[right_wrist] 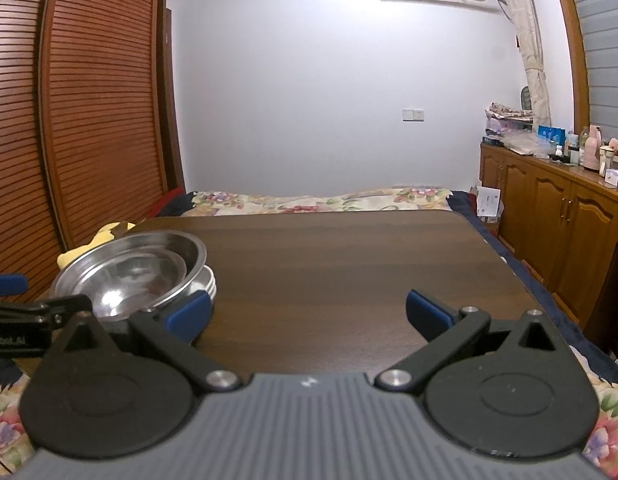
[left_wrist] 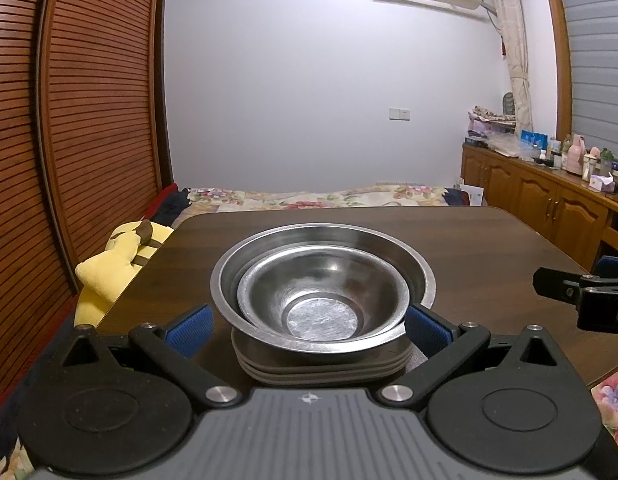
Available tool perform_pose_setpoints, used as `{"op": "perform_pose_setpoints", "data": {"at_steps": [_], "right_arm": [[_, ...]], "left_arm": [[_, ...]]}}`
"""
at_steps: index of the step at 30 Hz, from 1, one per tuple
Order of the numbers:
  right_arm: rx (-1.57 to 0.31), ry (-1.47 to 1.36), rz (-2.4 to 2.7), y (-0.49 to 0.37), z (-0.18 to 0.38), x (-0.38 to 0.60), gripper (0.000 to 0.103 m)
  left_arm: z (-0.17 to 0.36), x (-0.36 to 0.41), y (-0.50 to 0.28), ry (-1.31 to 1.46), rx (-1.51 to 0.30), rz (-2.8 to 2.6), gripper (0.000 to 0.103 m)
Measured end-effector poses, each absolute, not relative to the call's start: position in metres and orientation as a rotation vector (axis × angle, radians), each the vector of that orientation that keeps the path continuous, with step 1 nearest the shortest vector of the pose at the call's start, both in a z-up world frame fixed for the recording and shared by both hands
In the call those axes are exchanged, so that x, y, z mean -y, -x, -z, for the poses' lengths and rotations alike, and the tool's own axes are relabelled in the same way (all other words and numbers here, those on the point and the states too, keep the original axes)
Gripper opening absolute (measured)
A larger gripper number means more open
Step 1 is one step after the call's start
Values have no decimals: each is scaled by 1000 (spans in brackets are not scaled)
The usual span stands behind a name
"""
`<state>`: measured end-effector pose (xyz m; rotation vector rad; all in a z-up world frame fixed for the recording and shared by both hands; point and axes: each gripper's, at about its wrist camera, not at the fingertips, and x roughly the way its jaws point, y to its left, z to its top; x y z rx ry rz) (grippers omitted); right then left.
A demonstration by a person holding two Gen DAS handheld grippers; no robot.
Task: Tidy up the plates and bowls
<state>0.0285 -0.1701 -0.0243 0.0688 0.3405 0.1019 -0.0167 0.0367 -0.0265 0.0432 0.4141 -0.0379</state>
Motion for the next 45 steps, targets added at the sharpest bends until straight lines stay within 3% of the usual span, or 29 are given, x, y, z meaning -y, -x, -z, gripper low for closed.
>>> {"op": "perform_pose_setpoints", "data": {"at_steps": [45], "right_arm": [[-340,-75,-98,-27,23,171,103]], "left_arm": [[26,-38,17,-43,-413,34,103]]}}
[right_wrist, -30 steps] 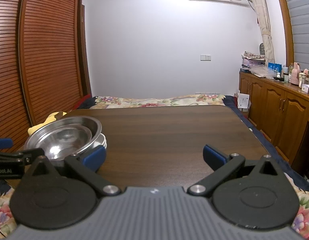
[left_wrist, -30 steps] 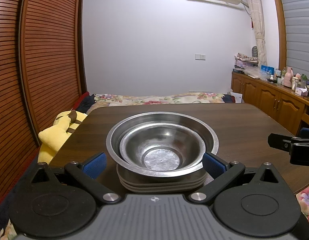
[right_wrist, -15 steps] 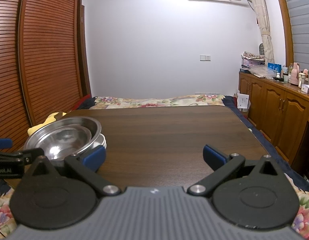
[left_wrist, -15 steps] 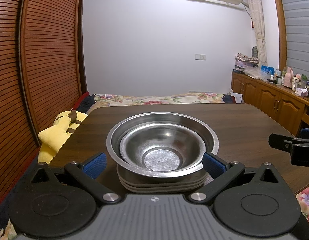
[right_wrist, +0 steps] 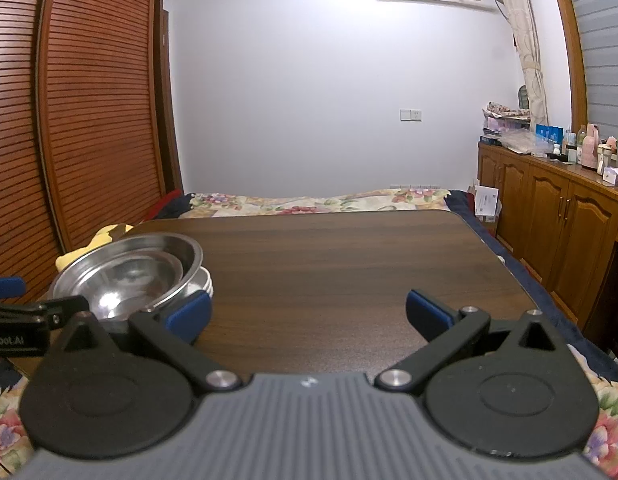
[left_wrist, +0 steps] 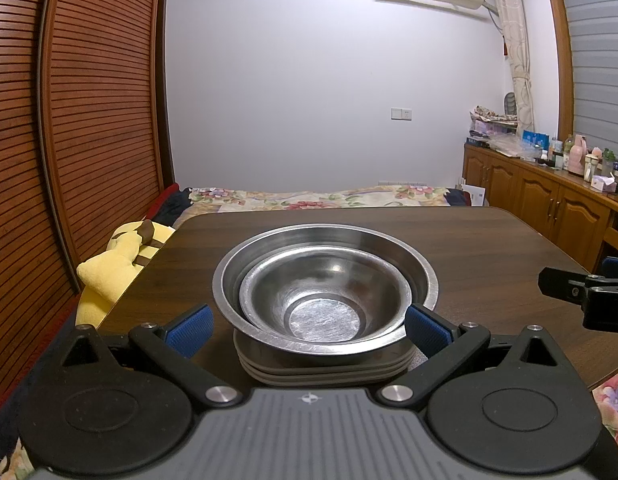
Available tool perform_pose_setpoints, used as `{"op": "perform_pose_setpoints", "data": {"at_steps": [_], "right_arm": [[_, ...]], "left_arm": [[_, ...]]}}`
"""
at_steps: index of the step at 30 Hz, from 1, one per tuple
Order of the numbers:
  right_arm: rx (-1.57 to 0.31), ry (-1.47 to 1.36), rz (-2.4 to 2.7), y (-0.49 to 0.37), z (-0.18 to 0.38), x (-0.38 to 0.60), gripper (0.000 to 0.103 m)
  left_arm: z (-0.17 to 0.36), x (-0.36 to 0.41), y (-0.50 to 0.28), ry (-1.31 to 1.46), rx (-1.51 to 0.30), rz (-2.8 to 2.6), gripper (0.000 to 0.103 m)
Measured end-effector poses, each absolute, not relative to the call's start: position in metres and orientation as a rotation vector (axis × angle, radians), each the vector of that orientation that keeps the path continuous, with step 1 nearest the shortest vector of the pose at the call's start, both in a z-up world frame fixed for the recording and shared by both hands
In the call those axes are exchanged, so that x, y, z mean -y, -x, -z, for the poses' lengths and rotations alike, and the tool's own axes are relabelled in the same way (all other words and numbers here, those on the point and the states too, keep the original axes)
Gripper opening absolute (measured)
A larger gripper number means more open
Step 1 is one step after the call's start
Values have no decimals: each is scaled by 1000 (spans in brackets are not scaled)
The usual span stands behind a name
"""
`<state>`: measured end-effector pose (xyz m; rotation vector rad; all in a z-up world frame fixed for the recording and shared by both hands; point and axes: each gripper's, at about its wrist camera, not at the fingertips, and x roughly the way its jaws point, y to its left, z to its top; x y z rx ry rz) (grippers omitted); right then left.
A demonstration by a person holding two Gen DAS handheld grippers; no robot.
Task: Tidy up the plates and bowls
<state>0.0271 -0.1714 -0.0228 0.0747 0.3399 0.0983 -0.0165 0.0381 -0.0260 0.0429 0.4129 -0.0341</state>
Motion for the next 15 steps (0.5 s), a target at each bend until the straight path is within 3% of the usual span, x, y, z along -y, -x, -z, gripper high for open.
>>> {"op": "perform_pose_setpoints", "data": {"at_steps": [15], "right_arm": [[-337,-78,-96,-28,24,173,103]], "left_arm": [[26,-38,16,-43,-413,34,103]]}}
